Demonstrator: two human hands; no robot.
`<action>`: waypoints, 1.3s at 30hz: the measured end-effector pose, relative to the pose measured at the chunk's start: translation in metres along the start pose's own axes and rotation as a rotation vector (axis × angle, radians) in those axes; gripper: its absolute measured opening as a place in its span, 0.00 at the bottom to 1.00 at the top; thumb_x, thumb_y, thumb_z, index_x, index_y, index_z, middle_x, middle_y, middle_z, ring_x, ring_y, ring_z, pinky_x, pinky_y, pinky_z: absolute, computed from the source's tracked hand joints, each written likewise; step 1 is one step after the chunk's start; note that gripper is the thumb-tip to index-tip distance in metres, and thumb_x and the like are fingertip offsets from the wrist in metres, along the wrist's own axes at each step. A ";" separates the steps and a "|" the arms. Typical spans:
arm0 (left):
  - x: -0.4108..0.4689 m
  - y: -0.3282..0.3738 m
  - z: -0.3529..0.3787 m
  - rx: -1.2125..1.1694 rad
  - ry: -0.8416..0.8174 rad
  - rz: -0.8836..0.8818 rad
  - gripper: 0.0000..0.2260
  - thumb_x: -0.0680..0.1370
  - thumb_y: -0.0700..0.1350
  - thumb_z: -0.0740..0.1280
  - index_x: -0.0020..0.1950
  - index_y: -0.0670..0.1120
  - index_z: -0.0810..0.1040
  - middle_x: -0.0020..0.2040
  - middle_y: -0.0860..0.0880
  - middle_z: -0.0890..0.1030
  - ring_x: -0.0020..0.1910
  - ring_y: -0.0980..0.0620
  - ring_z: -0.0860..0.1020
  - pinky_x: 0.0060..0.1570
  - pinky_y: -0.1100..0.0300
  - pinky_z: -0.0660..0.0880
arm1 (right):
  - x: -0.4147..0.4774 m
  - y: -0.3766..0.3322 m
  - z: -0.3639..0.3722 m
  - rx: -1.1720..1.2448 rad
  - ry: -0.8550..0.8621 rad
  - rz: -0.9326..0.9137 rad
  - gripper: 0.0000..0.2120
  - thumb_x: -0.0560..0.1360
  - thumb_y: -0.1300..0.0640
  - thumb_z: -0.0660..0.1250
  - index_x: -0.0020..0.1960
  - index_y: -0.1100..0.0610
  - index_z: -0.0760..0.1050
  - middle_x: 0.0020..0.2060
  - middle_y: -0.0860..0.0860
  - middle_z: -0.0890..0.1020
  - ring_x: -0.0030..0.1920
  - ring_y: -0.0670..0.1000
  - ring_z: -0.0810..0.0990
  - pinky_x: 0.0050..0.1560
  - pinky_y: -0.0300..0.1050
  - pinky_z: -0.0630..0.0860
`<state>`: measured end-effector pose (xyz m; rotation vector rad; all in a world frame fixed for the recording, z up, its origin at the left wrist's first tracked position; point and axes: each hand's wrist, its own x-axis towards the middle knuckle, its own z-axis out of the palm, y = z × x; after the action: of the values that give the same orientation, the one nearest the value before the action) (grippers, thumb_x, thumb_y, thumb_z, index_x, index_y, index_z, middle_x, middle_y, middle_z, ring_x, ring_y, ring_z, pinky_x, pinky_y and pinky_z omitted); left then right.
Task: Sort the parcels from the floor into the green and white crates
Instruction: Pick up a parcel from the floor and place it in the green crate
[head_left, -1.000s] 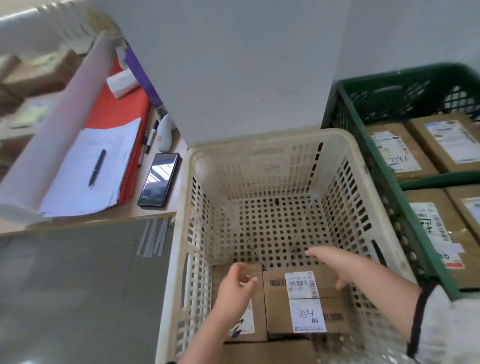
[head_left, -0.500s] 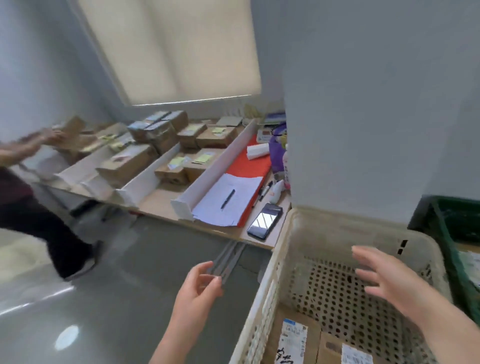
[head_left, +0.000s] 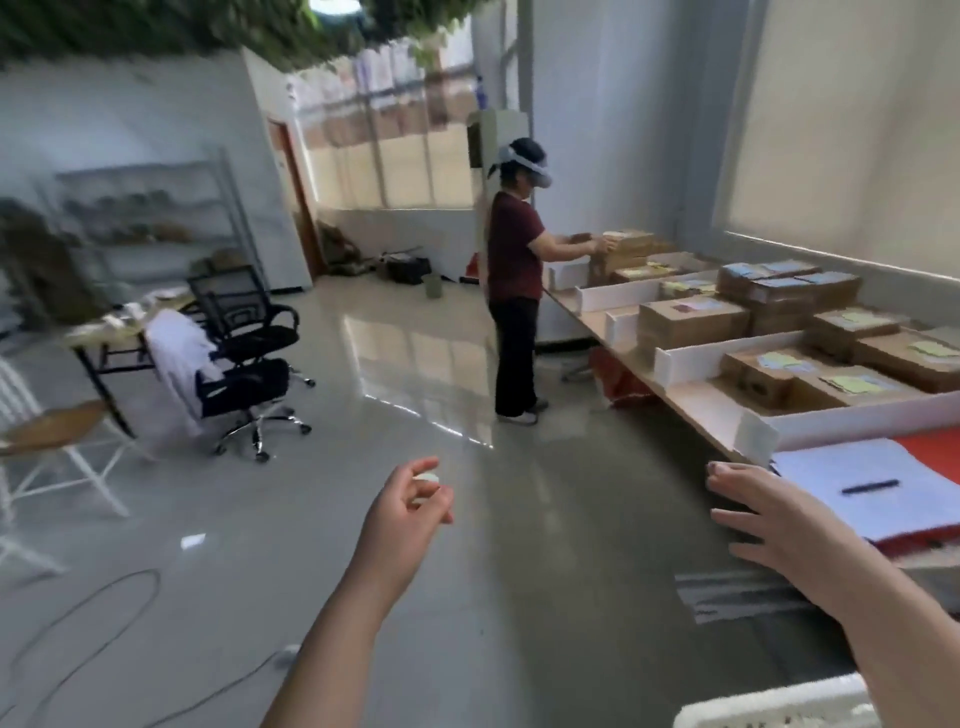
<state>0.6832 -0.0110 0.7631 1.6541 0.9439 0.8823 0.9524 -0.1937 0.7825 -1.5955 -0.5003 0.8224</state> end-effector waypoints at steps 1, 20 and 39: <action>-0.007 -0.003 -0.026 -0.009 0.051 -0.011 0.11 0.79 0.40 0.64 0.56 0.55 0.72 0.50 0.47 0.81 0.39 0.55 0.79 0.42 0.63 0.72 | 0.000 -0.005 0.026 -0.013 -0.065 -0.015 0.09 0.76 0.50 0.62 0.55 0.49 0.73 0.67 0.51 0.70 0.68 0.59 0.69 0.67 0.60 0.64; -0.213 -0.103 -0.438 0.099 0.754 -0.278 0.11 0.79 0.42 0.65 0.59 0.54 0.73 0.48 0.48 0.81 0.44 0.53 0.80 0.46 0.61 0.73 | -0.140 0.037 0.540 -0.304 -0.888 -0.007 0.11 0.77 0.50 0.64 0.58 0.50 0.75 0.60 0.48 0.77 0.57 0.54 0.78 0.57 0.51 0.72; -0.325 -0.229 -0.581 0.040 1.528 -0.532 0.08 0.78 0.41 0.66 0.56 0.50 0.78 0.45 0.45 0.82 0.38 0.53 0.82 0.46 0.61 0.78 | -0.267 0.112 0.922 -0.312 -1.603 0.101 0.14 0.79 0.53 0.61 0.62 0.54 0.74 0.59 0.50 0.78 0.57 0.55 0.79 0.56 0.51 0.71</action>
<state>-0.0107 -0.0262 0.6453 0.3981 2.2346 1.7017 0.0775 0.2075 0.7008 -0.8920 -1.7089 2.1074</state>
